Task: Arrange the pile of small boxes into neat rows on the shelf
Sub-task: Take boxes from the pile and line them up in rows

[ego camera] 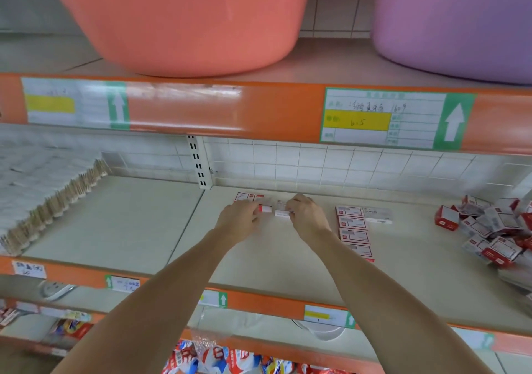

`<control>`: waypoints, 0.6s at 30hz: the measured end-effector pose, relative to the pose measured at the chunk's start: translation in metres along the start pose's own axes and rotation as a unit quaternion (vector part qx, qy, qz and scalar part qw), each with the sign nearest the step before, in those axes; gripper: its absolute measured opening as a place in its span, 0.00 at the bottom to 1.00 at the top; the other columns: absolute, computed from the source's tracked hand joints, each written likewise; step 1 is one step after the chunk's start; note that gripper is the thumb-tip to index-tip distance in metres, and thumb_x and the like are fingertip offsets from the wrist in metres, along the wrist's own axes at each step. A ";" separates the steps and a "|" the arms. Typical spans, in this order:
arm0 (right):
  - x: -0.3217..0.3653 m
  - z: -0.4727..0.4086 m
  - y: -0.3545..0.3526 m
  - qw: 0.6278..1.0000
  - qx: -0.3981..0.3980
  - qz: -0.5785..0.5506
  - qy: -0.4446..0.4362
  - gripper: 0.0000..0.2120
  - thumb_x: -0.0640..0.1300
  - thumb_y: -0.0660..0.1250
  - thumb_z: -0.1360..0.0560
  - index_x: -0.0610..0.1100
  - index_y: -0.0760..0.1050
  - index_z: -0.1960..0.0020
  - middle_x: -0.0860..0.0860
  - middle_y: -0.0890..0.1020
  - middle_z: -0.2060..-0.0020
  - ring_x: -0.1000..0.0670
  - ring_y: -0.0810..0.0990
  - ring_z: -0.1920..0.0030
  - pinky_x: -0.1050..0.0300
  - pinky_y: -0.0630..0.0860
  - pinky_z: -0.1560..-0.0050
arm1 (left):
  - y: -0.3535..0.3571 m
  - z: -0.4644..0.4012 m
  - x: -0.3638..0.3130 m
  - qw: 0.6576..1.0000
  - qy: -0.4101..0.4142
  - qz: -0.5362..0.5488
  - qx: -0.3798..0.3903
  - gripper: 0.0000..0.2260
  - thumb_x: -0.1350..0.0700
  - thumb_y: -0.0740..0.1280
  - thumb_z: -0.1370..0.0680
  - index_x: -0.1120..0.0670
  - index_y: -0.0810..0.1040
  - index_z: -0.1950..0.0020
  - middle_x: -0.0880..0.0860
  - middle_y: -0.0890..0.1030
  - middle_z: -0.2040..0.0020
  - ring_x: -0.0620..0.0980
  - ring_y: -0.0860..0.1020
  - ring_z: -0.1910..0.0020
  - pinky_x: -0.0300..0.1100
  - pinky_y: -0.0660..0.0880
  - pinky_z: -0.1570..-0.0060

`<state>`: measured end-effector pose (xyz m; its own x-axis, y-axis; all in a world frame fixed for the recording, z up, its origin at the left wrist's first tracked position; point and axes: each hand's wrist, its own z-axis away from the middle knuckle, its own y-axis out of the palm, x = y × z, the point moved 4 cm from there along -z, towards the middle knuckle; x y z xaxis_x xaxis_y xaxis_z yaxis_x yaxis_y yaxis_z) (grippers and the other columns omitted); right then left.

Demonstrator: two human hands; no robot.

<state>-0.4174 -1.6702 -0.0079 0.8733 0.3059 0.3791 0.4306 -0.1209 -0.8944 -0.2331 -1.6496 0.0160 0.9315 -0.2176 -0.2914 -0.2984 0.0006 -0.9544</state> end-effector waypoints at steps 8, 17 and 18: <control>0.003 -0.010 0.010 0.999 0.002 -0.002 0.035 0.16 0.25 0.63 0.29 0.41 0.80 0.49 0.48 0.78 0.50 0.45 0.75 0.47 0.54 0.75 0.55 | 0.003 0.006 0.009 0.999 -0.024 0.010 0.024 0.04 0.60 0.59 0.25 0.55 0.72 0.58 0.53 0.78 0.57 0.56 0.74 0.60 0.44 0.65 0.64; 0.012 -0.010 0.007 0.997 0.042 0.019 0.063 0.19 0.23 0.59 0.30 0.40 0.77 0.46 0.47 0.76 0.45 0.44 0.74 0.42 0.52 0.76 0.51 | -0.003 0.012 -0.001 1.000 -0.006 0.001 0.025 0.04 0.59 0.60 0.23 0.56 0.74 0.53 0.53 0.78 0.54 0.57 0.76 0.55 0.44 0.67 0.61; 0.014 -0.009 0.006 0.996 0.055 0.021 0.063 0.20 0.23 0.58 0.30 0.40 0.76 0.44 0.47 0.76 0.44 0.44 0.73 0.41 0.52 0.75 0.50 | -0.004 0.012 -0.003 1.000 -0.005 0.002 0.024 0.04 0.58 0.60 0.23 0.55 0.74 0.53 0.53 0.78 0.54 0.57 0.76 0.55 0.44 0.67 0.61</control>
<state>-0.4010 -1.6750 -0.0058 0.9144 0.1818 0.3617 0.3719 -0.0246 -0.9279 -0.2319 -1.6377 0.0199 0.9324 -0.2078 -0.2957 -0.2921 0.0487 -0.9551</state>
